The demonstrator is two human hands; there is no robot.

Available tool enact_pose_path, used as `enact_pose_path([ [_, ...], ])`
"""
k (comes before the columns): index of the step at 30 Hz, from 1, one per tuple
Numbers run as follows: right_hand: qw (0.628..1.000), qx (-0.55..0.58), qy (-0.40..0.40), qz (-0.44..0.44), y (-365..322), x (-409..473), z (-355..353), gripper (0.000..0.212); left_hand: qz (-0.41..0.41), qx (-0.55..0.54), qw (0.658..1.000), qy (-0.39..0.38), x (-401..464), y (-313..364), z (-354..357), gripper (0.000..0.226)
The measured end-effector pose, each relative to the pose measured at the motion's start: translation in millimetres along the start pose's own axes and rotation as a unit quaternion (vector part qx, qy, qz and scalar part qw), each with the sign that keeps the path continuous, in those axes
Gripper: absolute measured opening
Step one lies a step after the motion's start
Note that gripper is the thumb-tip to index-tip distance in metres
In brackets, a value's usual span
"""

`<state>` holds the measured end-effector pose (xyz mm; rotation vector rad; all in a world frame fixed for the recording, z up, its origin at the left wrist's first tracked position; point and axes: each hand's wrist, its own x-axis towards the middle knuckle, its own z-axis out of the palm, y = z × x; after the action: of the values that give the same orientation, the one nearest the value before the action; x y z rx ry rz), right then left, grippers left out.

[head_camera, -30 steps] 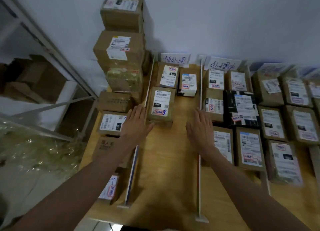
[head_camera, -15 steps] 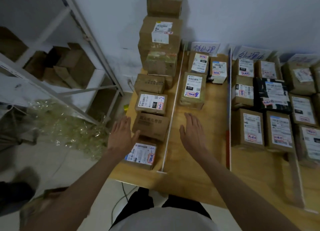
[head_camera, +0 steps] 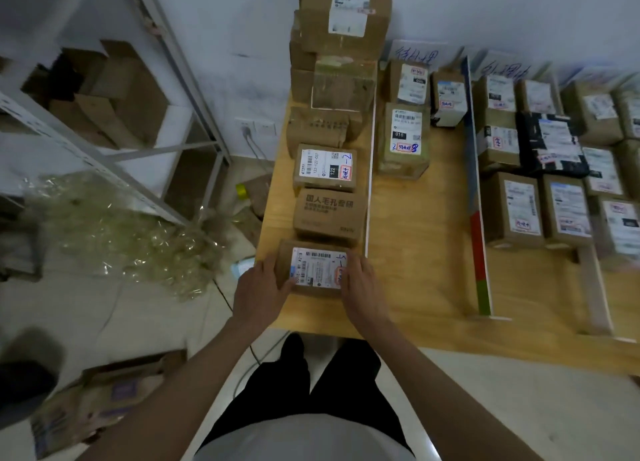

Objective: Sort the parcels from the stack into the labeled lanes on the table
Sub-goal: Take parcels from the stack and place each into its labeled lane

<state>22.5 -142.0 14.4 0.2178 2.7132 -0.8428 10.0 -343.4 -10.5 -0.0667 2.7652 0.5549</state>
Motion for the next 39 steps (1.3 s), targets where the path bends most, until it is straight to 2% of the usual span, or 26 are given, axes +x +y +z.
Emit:
enact_pose_path([
  [2,1.000,-0.016,-0.017,0.007,-7,-2,7,0.043,-0.020,-0.017,1.000,-0.011,0,-2,3,0.069],
  [5,0.999,-0.039,-0.012,0.012,-13,0,12,0.041,-0.006,-0.036,0.999,-0.004,5,-11,-1,0.062],
  [9,0.999,-0.043,-0.011,0.010,-21,1,16,0.025,0.002,-0.072,0.997,0.002,26,-28,-19,0.054],
  [11,0.999,-0.042,-0.019,0.006,-28,0,20,0.025,-0.015,-0.097,0.995,0.030,33,-31,-25,0.056],
  [14,0.998,-0.052,-0.026,0.006,-40,-3,26,0.025,-0.125,-0.172,0.974,0.072,30,-28,-25,0.078],
  [16,0.998,-0.051,-0.030,0.013,-45,-5,30,0.023,-0.214,-0.250,0.943,0.055,23,-26,-18,0.093],
  [18,0.998,-0.056,-0.041,0.011,-48,-8,34,0.020,-0.237,-0.298,0.924,0.023,16,-26,-10,0.092],
  [21,0.997,-0.042,-0.056,0.017,-51,-10,37,0.019,-0.202,-0.348,0.916,-0.007,11,-30,-1,0.071],
  [24,0.999,-0.028,-0.036,0.018,-50,-4,37,0.019,-0.160,-0.361,0.919,-0.018,14,-35,-5,0.064],
  [26,0.999,-0.010,-0.037,0.025,-48,3,39,0.032,-0.143,-0.365,0.919,-0.025,15,-40,-9,0.064],
  [28,0.994,0.022,-0.085,0.058,-48,10,42,0.052,-0.142,-0.369,0.918,-0.033,16,-45,-9,0.058],
  [30,0.984,0.051,-0.148,0.087,-50,17,48,0.061,-0.139,-0.370,0.918,-0.035,15,-48,-7,0.050],
  [34,0.975,0.088,-0.188,0.073,-55,21,53,0.039,-0.134,-0.366,0.921,-0.032,12,-48,-10,0.044],
  [37,0.971,0.116,-0.197,0.072,-63,18,46,0.036,-0.119,-0.334,0.935,-0.029,9,-50,-21,0.052],
  [39,0.972,0.130,-0.186,0.067,-70,16,34,0.035,-0.086,-0.293,0.952,-0.022,9,-49,-36,0.047],
])
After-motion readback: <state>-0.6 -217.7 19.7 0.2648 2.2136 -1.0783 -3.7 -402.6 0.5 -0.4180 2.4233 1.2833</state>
